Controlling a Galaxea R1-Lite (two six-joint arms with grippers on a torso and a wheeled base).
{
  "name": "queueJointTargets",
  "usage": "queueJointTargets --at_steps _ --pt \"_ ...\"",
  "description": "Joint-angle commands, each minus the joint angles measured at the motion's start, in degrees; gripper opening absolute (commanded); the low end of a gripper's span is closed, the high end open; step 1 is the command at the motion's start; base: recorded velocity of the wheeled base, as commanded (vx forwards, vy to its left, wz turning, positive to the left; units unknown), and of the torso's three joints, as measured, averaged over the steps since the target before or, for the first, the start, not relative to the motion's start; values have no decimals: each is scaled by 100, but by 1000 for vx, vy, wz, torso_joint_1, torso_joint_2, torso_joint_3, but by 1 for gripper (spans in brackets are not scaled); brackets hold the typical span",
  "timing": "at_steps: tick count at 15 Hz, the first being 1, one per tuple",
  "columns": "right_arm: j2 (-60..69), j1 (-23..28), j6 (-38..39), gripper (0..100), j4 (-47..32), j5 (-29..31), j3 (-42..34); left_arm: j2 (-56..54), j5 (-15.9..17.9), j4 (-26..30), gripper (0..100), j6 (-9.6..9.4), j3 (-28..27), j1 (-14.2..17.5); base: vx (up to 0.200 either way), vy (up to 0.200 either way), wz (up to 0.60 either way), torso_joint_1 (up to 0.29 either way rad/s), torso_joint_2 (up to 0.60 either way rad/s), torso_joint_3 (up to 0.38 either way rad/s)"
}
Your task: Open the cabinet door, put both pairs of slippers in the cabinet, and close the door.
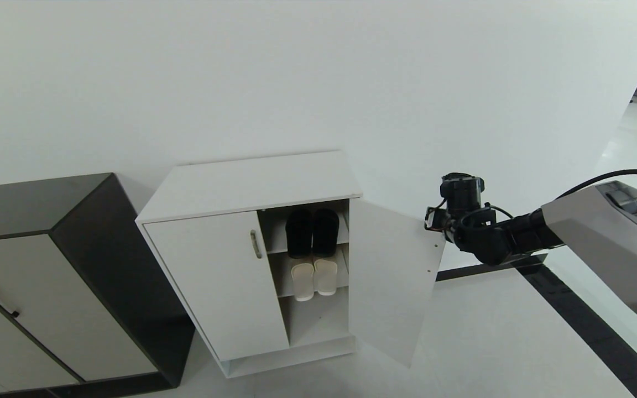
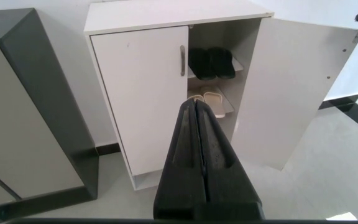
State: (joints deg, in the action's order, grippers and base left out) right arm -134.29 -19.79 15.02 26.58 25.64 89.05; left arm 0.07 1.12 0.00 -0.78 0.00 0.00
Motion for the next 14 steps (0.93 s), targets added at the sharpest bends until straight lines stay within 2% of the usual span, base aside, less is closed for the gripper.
queueJointTargets --at_steps 1,11,14 --pt "-88 10 1 0 -3 3 -2 1 2 0 0 -1 0 0 0 0 0 0 0 0" --pt "-53 -43 1 0 -30 12 -134 1 2 0 0 -1 0 0 0 0 0 0 0 0" --pt "439 -430 1 0 -30 12 -723 1 2 0 0 -1 0 0 0 0 0 0 0 0"
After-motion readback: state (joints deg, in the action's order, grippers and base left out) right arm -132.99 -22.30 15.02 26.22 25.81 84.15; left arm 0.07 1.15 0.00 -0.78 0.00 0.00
